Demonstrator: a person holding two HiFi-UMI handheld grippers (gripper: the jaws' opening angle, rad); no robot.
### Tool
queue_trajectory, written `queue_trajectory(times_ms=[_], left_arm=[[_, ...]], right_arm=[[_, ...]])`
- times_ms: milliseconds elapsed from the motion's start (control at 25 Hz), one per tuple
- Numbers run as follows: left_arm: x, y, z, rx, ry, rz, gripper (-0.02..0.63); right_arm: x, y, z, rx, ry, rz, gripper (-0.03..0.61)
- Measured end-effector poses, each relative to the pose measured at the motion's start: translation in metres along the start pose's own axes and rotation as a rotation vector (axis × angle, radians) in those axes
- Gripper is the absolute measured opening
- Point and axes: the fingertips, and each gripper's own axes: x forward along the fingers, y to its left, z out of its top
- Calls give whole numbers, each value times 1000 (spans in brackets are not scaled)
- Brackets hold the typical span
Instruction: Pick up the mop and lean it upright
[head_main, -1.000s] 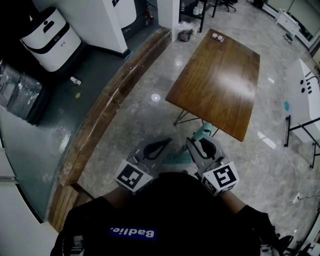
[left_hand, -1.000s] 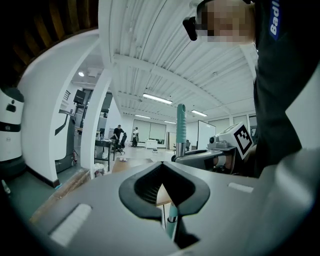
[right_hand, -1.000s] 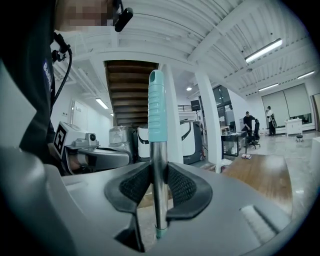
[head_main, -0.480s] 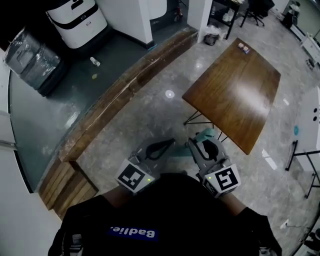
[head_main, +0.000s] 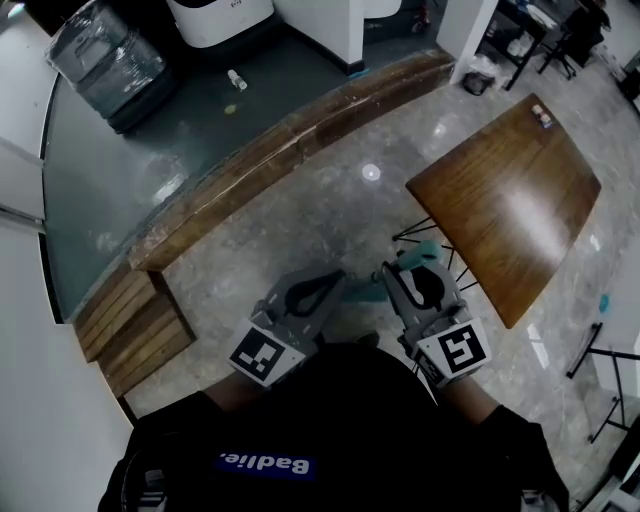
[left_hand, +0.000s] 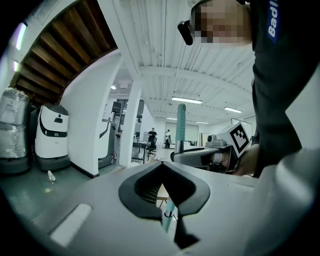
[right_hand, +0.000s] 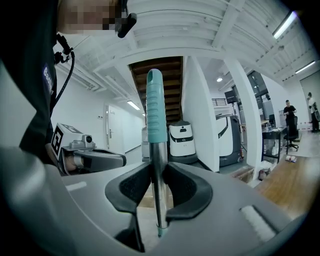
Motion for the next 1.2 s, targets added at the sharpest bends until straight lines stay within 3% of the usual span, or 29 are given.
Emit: queue_trajectory(times_ms=[280,640,880,1200], left_arm=[[-24,39,5,-3,-34,11,18],[-75,135,21,-4,-81,78,18],[-127,201,31,-6,-122,163,18],[-201,268,33,-10,-163,351,18]], right_arm=[[48,34,7,-11,12,39,109],[142,84,25,-47,-4,113,109],[205,117,29,-68,48,150,109],[294,187,35,-131,55,331,109]])
